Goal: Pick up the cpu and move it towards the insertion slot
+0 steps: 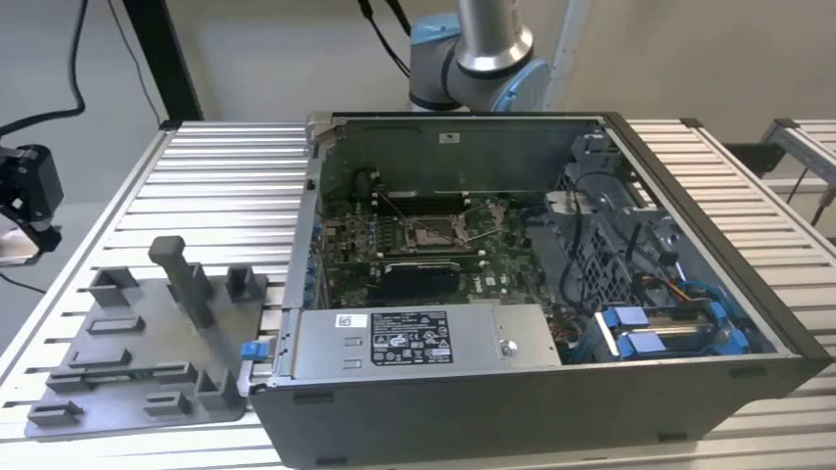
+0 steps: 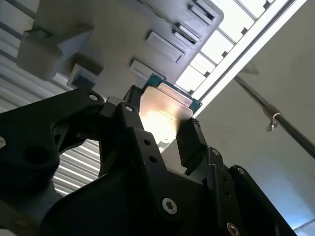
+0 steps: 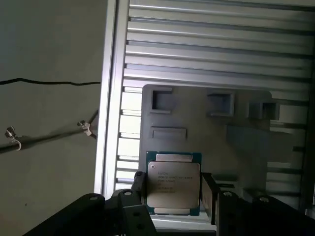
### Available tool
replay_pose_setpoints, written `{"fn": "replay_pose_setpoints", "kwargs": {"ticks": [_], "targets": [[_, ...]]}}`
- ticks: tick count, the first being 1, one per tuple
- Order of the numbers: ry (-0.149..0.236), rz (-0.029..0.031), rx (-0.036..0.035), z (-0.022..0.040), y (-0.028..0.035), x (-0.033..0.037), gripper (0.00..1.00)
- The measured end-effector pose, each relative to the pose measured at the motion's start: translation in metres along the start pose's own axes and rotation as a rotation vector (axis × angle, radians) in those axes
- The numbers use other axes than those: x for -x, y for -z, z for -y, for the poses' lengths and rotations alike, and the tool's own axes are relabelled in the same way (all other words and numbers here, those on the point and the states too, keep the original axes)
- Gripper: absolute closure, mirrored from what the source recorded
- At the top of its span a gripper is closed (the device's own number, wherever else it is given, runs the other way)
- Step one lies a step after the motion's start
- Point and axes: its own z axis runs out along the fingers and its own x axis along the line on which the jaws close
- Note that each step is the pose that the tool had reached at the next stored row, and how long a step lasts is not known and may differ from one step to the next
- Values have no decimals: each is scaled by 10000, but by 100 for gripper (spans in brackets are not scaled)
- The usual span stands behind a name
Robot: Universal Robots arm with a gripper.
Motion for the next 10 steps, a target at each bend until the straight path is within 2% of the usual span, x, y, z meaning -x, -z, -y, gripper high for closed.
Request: {"fn": "replay_pose_setpoints", "kwargs": {"ticks": [6,10], "targets": [[1,0,1,-11,272,2,100],[0,1,0,-16,391,2,100]]}}
